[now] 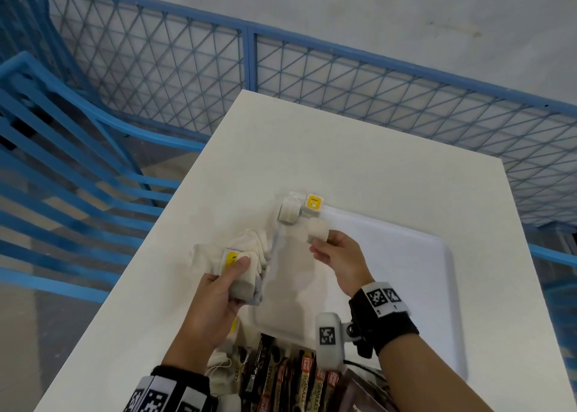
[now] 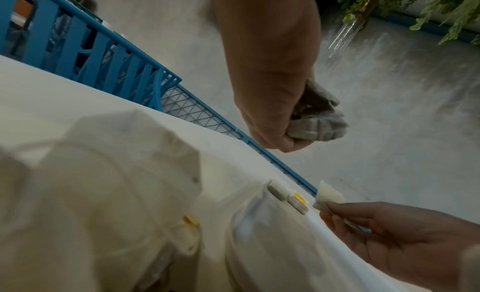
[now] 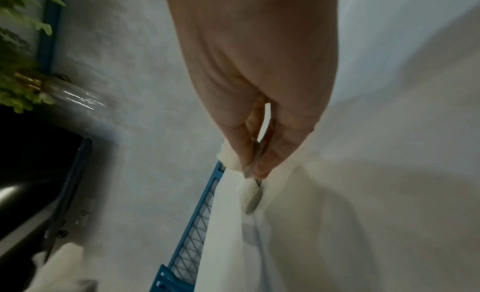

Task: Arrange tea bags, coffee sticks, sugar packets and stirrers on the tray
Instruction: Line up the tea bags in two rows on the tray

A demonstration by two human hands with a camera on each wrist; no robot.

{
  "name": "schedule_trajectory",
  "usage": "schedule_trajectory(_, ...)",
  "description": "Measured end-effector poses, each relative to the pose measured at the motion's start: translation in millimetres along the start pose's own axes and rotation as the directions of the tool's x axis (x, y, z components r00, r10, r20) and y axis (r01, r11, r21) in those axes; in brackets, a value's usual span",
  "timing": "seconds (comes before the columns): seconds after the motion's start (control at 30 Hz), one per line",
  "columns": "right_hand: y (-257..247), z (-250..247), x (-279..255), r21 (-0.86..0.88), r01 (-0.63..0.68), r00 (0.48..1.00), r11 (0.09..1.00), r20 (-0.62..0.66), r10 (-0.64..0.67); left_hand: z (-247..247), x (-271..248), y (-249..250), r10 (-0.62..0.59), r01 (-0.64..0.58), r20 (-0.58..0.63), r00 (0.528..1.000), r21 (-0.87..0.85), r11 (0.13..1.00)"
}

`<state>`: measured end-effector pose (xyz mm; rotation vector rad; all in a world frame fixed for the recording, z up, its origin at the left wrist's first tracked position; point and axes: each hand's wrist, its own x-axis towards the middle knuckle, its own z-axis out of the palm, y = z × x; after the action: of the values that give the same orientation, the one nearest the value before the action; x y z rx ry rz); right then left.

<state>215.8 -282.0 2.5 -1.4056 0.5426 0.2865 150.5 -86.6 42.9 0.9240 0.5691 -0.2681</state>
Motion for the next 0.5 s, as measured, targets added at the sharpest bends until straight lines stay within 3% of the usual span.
schedule_trajectory(0.13,-3,7,27,-0.084,0.017,0.989,0.996,-0.146,-0.03,-3,1,0,-0.022,0.022,-0.002,1.0,-0.023,1.0)
schedule_trajectory(0.33,3,20,55,-0.225,-0.011,0.987,0.974,-0.158,-0.025,-5,7,-2,-0.022,0.022,-0.034,0.999,-0.017,1.0)
schedule_trajectory(0.5,2,24,61,-0.331,-0.005,0.951,0.944,-0.294,-0.098,-1,10,-4,-0.023,0.023,-0.032,0.999,-0.014,1.0)
